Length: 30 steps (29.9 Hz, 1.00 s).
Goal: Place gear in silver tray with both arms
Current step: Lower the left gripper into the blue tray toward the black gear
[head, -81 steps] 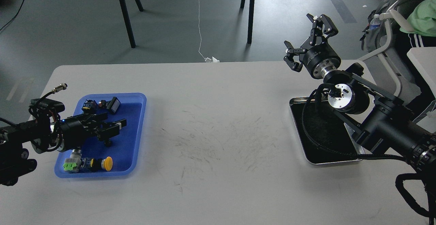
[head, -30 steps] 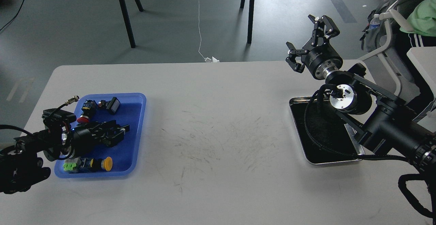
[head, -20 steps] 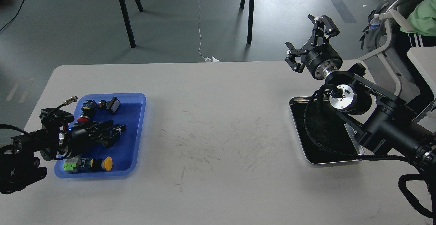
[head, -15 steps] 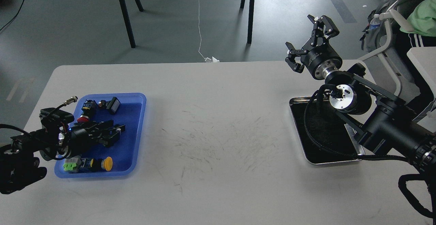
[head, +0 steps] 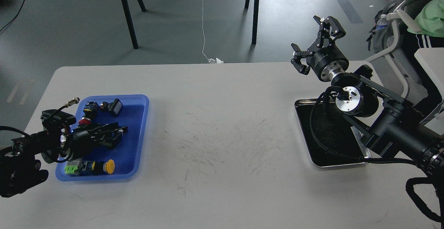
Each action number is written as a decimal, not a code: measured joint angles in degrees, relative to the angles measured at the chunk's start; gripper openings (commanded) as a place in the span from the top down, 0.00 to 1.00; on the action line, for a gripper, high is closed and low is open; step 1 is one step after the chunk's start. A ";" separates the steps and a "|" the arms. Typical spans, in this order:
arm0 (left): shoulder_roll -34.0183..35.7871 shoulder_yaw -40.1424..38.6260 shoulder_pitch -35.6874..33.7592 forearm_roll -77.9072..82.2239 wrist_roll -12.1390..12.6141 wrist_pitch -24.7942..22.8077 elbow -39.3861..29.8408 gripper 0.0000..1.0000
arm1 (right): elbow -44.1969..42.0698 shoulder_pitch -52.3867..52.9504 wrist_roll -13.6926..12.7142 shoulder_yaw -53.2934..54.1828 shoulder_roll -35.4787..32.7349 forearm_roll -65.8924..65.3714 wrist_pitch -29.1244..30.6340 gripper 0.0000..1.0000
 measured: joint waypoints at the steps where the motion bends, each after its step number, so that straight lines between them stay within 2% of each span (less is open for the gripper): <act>1: 0.06 -0.01 0.00 -0.05 0.00 -0.01 0.00 0.66 | 0.00 0.00 0.00 0.02 0.00 0.00 0.00 0.02; 8: 0.19 -0.09 0.06 -0.36 0.00 -0.05 -0.04 0.71 | -0.04 -0.07 0.00 0.02 0.00 0.00 0.00 0.02; 20: 2.87 -0.87 -0.47 -0.76 0.00 -0.08 -3.09 0.72 | -0.32 -0.26 0.07 -0.11 0.42 -0.13 0.00 0.02; 26: 3.03 -0.92 -0.23 -0.76 0.00 1.74 -3.51 0.55 | -0.32 -0.26 0.09 -0.11 0.52 -0.17 0.00 0.02; 30: 2.63 -0.58 -0.01 -0.68 0.00 3.04 -3.60 0.50 | -0.32 -0.26 0.09 -0.18 0.51 -0.18 0.00 0.02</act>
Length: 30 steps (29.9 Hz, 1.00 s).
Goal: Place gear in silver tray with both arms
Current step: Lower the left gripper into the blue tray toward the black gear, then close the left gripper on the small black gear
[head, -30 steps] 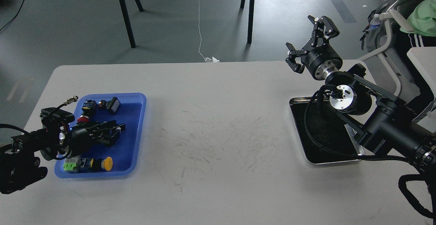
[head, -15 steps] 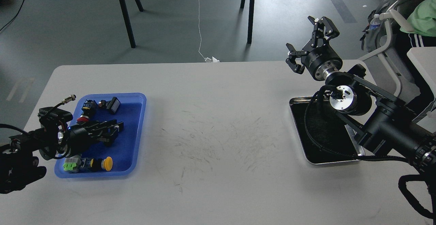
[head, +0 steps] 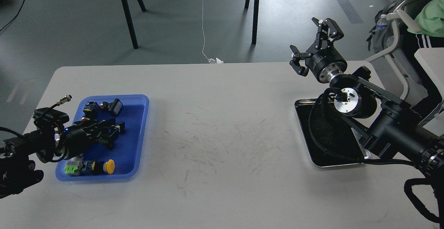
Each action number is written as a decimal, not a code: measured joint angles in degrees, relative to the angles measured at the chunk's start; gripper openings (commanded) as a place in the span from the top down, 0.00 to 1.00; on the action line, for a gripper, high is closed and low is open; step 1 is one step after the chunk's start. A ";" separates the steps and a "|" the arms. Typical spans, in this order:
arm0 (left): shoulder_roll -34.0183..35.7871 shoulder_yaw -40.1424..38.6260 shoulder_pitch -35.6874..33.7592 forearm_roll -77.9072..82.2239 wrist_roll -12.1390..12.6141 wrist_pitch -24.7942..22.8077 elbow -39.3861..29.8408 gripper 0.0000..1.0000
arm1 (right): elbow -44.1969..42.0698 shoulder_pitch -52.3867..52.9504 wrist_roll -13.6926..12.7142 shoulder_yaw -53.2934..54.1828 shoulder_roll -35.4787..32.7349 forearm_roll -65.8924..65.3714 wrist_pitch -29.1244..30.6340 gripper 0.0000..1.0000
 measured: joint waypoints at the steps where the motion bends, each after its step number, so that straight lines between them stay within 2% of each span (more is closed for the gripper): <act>1: -0.02 0.03 0.04 0.05 0.00 0.13 0.03 0.49 | 0.00 0.00 0.00 -0.01 0.00 0.00 0.00 0.02; 30: -3.75 0.48 1.93 0.51 0.00 1.67 3.10 0.47 | 0.09 -0.43 0.00 -0.19 -0.24 0.00 0.03 0.02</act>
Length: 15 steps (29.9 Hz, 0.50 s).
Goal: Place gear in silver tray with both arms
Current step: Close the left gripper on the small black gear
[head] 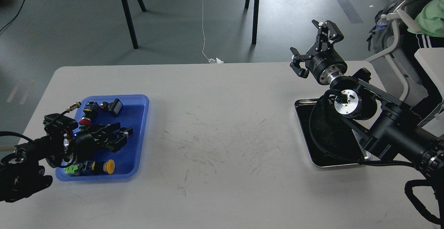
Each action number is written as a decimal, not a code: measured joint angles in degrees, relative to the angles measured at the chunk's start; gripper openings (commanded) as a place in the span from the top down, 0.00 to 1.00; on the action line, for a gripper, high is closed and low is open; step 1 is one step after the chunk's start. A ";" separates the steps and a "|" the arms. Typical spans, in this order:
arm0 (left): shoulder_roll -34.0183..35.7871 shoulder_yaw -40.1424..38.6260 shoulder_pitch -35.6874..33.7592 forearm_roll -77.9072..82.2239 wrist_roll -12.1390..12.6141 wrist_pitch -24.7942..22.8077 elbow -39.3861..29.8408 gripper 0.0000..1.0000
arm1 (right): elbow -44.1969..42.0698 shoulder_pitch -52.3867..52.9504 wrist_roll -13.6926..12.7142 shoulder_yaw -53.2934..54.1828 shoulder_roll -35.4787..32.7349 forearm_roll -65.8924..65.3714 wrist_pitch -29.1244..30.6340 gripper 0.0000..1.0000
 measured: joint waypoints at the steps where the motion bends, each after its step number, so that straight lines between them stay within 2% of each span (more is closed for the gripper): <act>1: -0.38 0.02 0.24 0.11 0.00 0.24 0.52 0.47 | 0.03 0.00 0.00 0.00 -0.05 0.00 0.00 0.02; 6: -1.30 0.04 1.50 0.24 0.01 1.02 1.46 0.48 | 0.06 0.00 0.00 0.00 -0.08 0.00 0.00 0.02; 8: -1.36 0.04 1.70 0.24 0.01 1.13 1.56 0.54 | 0.06 0.00 -0.02 0.00 0.01 0.00 -0.01 0.02; 15: -1.49 0.11 1.94 0.32 -0.03 1.71 2.69 0.61 | 0.03 0.01 -0.04 0.00 0.10 0.00 -0.03 0.02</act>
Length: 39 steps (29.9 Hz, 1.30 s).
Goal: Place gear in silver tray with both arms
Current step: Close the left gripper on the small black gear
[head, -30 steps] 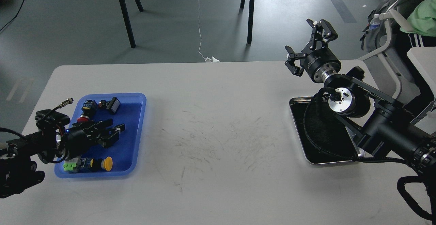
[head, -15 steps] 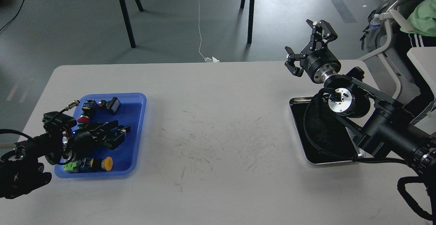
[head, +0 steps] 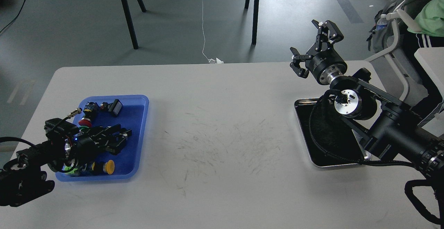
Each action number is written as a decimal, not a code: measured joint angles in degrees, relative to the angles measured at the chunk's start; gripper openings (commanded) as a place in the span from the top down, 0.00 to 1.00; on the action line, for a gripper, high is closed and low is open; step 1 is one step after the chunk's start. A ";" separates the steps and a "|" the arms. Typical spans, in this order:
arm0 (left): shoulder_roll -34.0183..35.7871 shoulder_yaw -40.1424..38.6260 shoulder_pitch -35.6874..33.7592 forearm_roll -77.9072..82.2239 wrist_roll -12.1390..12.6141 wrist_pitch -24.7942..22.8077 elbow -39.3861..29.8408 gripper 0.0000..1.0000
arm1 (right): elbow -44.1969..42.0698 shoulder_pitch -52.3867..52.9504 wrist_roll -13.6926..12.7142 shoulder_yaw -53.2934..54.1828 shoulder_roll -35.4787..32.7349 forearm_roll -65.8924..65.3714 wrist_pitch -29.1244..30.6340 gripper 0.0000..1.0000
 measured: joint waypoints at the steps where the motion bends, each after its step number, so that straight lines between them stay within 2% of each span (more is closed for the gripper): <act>1: -0.04 0.01 0.01 0.03 0.00 0.04 0.24 0.63 | 0.00 0.00 0.00 0.00 -0.01 0.00 0.00 0.02; 5: -0.47 0.03 -0.08 0.03 0.04 0.35 0.76 0.68 | -0.01 0.00 0.00 0.00 -0.02 0.00 -0.01 0.02; 20: 0.92 -0.02 -0.28 -0.16 0.00 0.51 0.11 0.74 | -0.22 0.10 0.04 0.00 0.13 0.00 -0.01 0.02; 39: 2.47 -1.32 -1.32 -1.53 0.03 0.54 -2.70 0.75 | -0.45 0.03 0.01 -0.01 0.16 -1.16 -0.01 0.02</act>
